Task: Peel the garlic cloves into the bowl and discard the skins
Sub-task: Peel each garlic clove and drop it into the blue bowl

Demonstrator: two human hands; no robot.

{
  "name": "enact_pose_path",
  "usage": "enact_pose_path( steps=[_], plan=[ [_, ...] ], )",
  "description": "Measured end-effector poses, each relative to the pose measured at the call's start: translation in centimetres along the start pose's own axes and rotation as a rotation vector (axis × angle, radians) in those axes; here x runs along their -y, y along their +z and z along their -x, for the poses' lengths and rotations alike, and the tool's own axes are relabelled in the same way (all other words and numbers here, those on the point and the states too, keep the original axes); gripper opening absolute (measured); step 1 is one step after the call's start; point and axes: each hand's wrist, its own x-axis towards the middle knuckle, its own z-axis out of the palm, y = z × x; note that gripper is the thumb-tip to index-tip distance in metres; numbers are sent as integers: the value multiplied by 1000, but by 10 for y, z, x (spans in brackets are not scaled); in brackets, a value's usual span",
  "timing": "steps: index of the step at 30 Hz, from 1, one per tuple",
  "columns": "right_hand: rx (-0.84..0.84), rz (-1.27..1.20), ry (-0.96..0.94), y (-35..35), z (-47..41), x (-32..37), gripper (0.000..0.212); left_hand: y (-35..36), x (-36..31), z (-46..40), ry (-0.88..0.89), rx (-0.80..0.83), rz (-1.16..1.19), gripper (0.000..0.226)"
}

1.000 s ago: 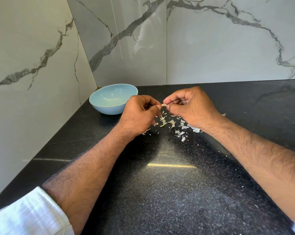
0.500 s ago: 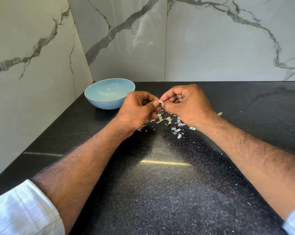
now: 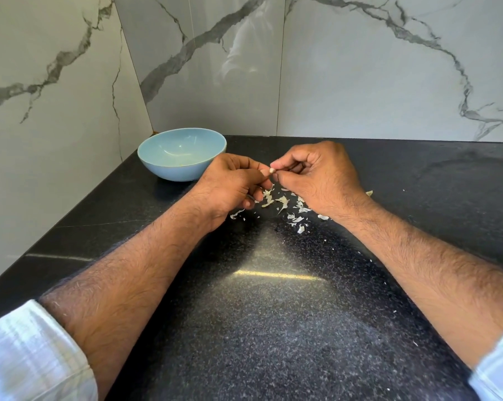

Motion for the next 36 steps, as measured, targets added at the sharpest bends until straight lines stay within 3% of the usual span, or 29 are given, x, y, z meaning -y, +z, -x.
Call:
enact_pose_path(
  steps=[14,36],
  plan=[
    [-22,60,39,1,1,1,8,1,-1,4,150,-69,-281,9],
    [158,-89,64,-7,-1,0,6,-4,0,3,108,-30,-235,10]
  ],
)
